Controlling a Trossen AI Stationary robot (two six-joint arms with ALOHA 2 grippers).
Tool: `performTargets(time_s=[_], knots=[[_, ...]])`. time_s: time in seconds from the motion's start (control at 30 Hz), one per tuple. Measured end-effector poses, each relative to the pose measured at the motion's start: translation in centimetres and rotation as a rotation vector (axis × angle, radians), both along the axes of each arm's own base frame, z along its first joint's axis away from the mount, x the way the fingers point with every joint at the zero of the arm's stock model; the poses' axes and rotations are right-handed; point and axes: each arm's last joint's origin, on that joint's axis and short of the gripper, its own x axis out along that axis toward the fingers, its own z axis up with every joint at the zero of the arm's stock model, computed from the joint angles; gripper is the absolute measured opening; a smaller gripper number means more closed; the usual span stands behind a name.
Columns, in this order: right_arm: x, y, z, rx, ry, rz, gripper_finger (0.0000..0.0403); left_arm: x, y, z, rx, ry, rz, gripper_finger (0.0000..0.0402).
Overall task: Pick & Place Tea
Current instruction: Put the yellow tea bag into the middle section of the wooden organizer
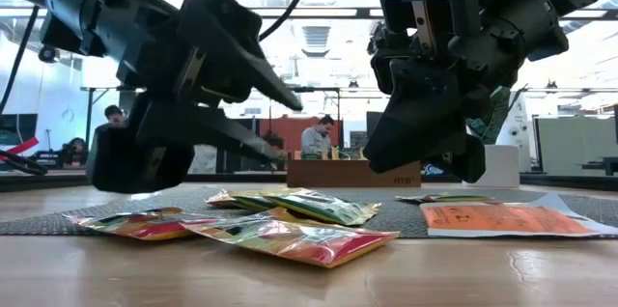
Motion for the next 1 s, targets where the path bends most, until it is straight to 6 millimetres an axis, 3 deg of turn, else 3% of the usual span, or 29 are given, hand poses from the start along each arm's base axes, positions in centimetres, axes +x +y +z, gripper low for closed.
performTargets(time_s=[0.2, 0.53, 1.0], knots=[[0.0, 0.0, 0.0, 0.0, 0.0, 0.0, 0.0057, 0.1, 0.7, -0.1, 0.071, -0.02, 0.063, 0.0138], [0.0, 0.0, 0.0, 0.005, 0.002, 0.001, 0.0057, 0.4, 1.1, -2.3, 0.081, 0.06, 0.044, 0.0138], [0.0, -1.0, -0.6, 0.027, 0.073, 0.046, 0.0057, 0.5, 1.4, -2.5, 0.088, 0.079, 0.039, 0.0138]])
